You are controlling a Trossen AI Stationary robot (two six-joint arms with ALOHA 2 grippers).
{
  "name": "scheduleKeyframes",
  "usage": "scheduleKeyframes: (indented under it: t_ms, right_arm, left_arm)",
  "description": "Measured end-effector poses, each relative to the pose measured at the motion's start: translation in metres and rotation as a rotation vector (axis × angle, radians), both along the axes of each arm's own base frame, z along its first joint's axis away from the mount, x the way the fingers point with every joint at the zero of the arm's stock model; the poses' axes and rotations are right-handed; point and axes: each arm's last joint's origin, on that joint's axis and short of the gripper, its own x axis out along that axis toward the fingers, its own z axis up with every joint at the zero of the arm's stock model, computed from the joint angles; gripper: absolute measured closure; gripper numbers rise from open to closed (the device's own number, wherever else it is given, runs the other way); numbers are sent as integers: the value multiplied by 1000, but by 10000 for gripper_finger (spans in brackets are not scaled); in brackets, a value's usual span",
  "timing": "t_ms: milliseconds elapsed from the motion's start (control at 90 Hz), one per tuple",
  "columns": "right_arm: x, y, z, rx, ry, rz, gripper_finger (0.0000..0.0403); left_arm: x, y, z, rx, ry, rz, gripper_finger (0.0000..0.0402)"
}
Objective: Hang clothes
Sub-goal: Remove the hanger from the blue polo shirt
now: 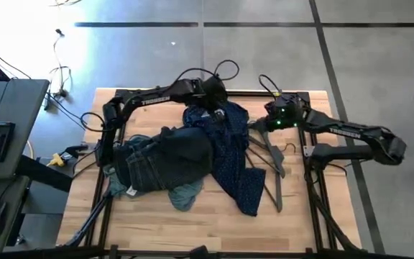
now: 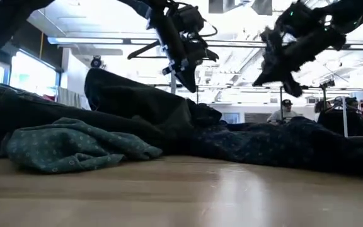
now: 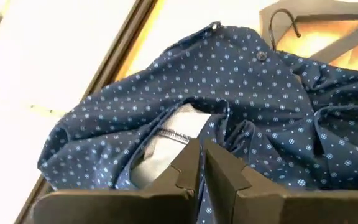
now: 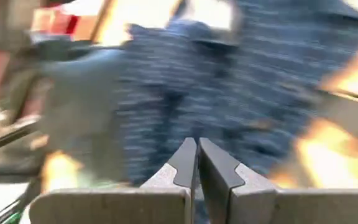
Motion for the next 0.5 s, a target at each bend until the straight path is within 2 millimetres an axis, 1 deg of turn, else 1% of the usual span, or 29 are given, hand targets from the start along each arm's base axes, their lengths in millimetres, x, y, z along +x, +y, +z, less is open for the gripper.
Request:
scheduleKeyframes:
  t_ms: [67,122,289,400,456,500]
  right_arm:
    - [-4,-10,-11,-11,94,-44,392]
    - [-6,-20,-21,-13,154,-54,373]
    - [-8,-51,-52,-3,249,-62,290]
    - [-6,-64,-71,28,230,8,247]
    - [-3,-67,-79,48,217,48,237]
    - [0,-70,-82,45,185,80,236]
  left_arm:
    - [1,-3,0,-19,-5,-4,402]
    - [2,-7,1,-27,-11,-8,402]
    - [6,-22,0,-56,-3,-52,402]
    - [7,-31,-2,-66,26,-73,402]
    - [7,-36,-2,-70,38,-83,402]
    - [7,-38,-3,-71,44,-89,402]
